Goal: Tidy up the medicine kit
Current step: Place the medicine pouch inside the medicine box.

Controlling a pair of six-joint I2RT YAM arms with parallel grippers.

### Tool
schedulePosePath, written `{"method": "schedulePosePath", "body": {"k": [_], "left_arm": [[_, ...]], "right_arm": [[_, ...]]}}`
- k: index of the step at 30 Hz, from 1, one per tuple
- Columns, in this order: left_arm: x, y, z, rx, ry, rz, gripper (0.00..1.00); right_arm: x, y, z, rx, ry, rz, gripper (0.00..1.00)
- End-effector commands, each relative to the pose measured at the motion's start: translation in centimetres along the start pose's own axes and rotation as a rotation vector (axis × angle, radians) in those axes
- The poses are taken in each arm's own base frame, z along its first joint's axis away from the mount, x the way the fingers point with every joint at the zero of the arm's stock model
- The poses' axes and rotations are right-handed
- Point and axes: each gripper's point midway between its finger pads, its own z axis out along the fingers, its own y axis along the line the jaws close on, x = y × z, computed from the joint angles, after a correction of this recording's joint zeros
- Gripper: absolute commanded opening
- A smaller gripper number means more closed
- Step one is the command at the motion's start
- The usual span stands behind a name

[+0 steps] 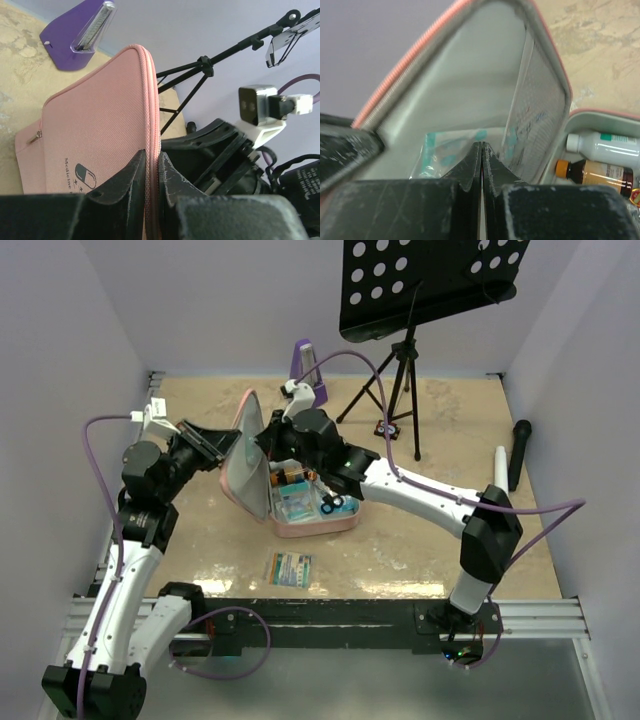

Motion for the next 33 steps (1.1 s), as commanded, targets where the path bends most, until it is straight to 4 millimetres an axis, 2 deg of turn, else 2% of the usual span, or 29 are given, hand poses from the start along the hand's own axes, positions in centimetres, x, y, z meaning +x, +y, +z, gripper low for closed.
{"method": "schedulePosePath", "body": {"k": [1, 4, 5, 7, 11, 13, 16, 18, 23, 27, 30, 33], "left_arm": [[-4.6, -7.2, -1.3, 0.208, -0.141, 0.073, 0.00], [-4.8, -7.4, -1.3, 0.212, -0.144, 0.076, 0.00], [-4.8, -7.4, -1.3, 0.211, -0.145, 0.077, 0.00], [-4.8, -7.4, -1.2, 0.210, -0.141, 0.078, 0.00], [-4.4, -6.9, -1.0, 0.199, -0.129, 0.075, 0.00], [-4.3, -6.9, -1.1, 0.199, -0.127, 0.075, 0.00], [-4.3, -6.9, -1.1, 0.199, -0.127, 0.076, 0.00], [-4.3, -6.9, -1.1, 0.201, -0.127, 0.078, 0.00], [-4.4, -7.2, -1.1, 0.207, -0.128, 0.079, 0.00], [-4.7, -7.6, -1.3, 0.218, -0.137, 0.084, 0.00], [-5.0, -7.9, -1.3, 0.228, -0.144, 0.090, 0.00], [-5.0, -8.1, -1.4, 0.232, -0.145, 0.093, 0.00]], "right_arm": [[1.3, 1.5, -1.5, -0.057, 0.055, -0.081, 0.00], [2.8, 1.0, -2.0, -0.023, 0.105, -0.123, 0.00], [2.4, 0.4, -2.4, 0.017, 0.093, -0.116, 0.00], [0.8, 0.1, -3.6, 0.043, 0.036, -0.090, 0.00], [-4.1, 1.2, -5.8, 0.045, -0.108, -0.041, 0.00], [-5.5, 1.8, -5.7, 0.043, -0.137, -0.035, 0.00], [-6.3, 2.5, -4.9, 0.040, -0.144, -0.043, 0.00], [-6.1, 3.0, -4.1, 0.020, -0.130, -0.057, 0.00], [-3.5, 3.6, -1.9, -0.021, -0.039, -0.100, 0.00], [-0.4, 3.6, -0.9, -0.063, 0.064, -0.144, 0.00], [1.6, 3.2, -0.7, -0.068, 0.142, -0.192, 0.00], [2.6, 3.1, -1.2, -0.083, 0.178, -0.238, 0.00]]}}
